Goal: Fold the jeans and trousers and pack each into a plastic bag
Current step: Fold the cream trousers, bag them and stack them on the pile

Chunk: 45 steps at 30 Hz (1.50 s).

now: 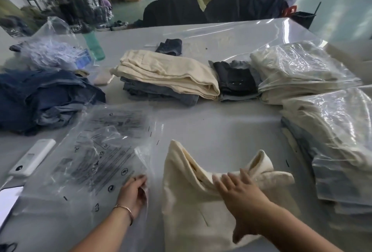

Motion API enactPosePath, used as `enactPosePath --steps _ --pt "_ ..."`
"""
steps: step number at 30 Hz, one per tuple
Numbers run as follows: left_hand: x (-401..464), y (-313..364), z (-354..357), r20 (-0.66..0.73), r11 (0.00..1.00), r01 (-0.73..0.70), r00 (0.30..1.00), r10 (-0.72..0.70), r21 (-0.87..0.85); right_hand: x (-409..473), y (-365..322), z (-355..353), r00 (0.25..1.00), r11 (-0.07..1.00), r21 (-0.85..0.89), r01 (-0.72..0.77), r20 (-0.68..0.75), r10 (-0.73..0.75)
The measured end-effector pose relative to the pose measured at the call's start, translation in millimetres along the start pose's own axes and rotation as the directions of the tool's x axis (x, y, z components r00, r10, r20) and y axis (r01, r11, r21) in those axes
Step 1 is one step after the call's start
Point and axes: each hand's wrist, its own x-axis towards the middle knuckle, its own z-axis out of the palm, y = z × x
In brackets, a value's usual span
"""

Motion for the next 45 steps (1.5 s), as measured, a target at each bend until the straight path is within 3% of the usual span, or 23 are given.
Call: enactPosePath --steps 1,4,7,10,13,16,18,20,21,23,26,28,31,34,37,38,41,44,45 --pt "1.5 1.0 0.1 0.007 1.0 0.007 1.0 -0.007 0.004 -6.9 -11.6 6.3 1.0 0.999 -0.043 0.007 0.027 -0.006" --pt "4.0 0.7 -1.6 0.041 0.999 0.028 0.999 -0.028 0.017 -22.8 -40.7 31.1 0.962 0.982 -0.142 -0.124 -0.259 0.084" --pt "4.3 1.1 -4.6 0.067 0.999 0.026 0.997 -0.028 0.03 -20.3 -48.3 49.7 0.891 0.966 -0.159 -0.201 -0.439 0.113" --pt "3.2 2.3 -2.7 0.083 0.995 0.015 0.996 -0.023 0.103 -17.9 -42.0 44.9 0.909 0.975 -0.162 -0.154 -0.41 0.075" --pt "-0.1 1.4 1.2 0.115 0.939 -0.093 0.992 0.058 0.331 -15.4 -36.1 39.0 0.932 0.993 -0.043 -0.109 -0.351 0.087" --pt "-9.4 -3.1 4.9 0.233 0.695 -0.27 0.961 0.15 0.666 -8.8 -29.4 30.3 0.936 0.995 -0.02 -0.094 -0.344 0.081" --pt "-15.0 -7.0 5.6 0.315 0.386 -0.394 0.915 0.253 0.834 -1.9 -24.3 27.5 0.923 0.999 -0.005 -0.048 -0.383 0.043" --pt "-18.0 -10.1 3.2 0.445 0.03 -0.477 0.839 0.314 0.878 4.5 -21.9 23.7 0.92 1.0 0.019 -0.021 -0.39 0.026" --pt "-19.1 -10.9 1.2 0.492 -0.075 -0.495 0.814 0.31 0.866 6.9 -20.5 20.6 0.924 0.999 0.036 -0.01 -0.382 0.023" --pt "-22.0 -8.5 -2.4 0.513 -0.151 -0.491 0.804 0.301 0.858 10.3 -15.1 12.3 0.926 0.997 0.083 0.003 -0.377 0.029" --pt "-23.8 7.4 -5.8 0.48 -0.08 -0.481 0.818 0.317 0.873 15.9 6.7 1.1 0.925 0.962 0.274 -0.007 -0.364 0.111" --pt "-23.4 17.7 -7.1 0.476 0.014 -0.5 0.832 0.285 0.866 12.5 18.1 -12.3 0.871 0.89 0.455 -0.018 -0.429 0.238" --pt "-25.3 28.8 -7.0 0.455 0.26 -0.494 0.868 0.197 0.83 1.1 21.5 -40.0 0.765 0.753 0.656 0.046 -0.508 0.396" --pt "-34.2 41.2 -0.5 0.426 0.531 -0.408 0.9 0.097 0.743 -5.3 8.1 -69.4 0.76 0.593 0.757 0.273 -0.548 0.349" --pt "-37.9 66.9 10.5 0.34 0.632 -0.322 0.935 0.097 0.705 -7.2 -19.0 -82.2 0.814 0.493 0.778 0.39 -0.541 0.209" --pt "-38.1 78.2 13.8 0.301 0.659 -0.302 0.946 0.119 0.689 -6.9 -30.6 -81.9 0.831 0.528 0.756 0.387 -0.534 0.154" --pt "-39.3 114.5 22.6 0.217 0.741 -0.316 0.948 0.232 0.592 -3.0 -60.5 -68.7 0.831 0.777 0.519 0.356 -0.556 -0.01" --pt "-46.8 132.4 29.9 0.235 0.739 -0.41 0.912 0.336 0.535 3.1 -72.6 -55.5 0.835 0.914 0.257 0.314 -0.533 -0.137" --pt "-49.0 134.2 29.9 0.239 0.681 -0.448 0.892 0.383 0.579 5.3 -73.8 -53.9 0.844 0.926 0.227 0.303 -0.515 -0.15"
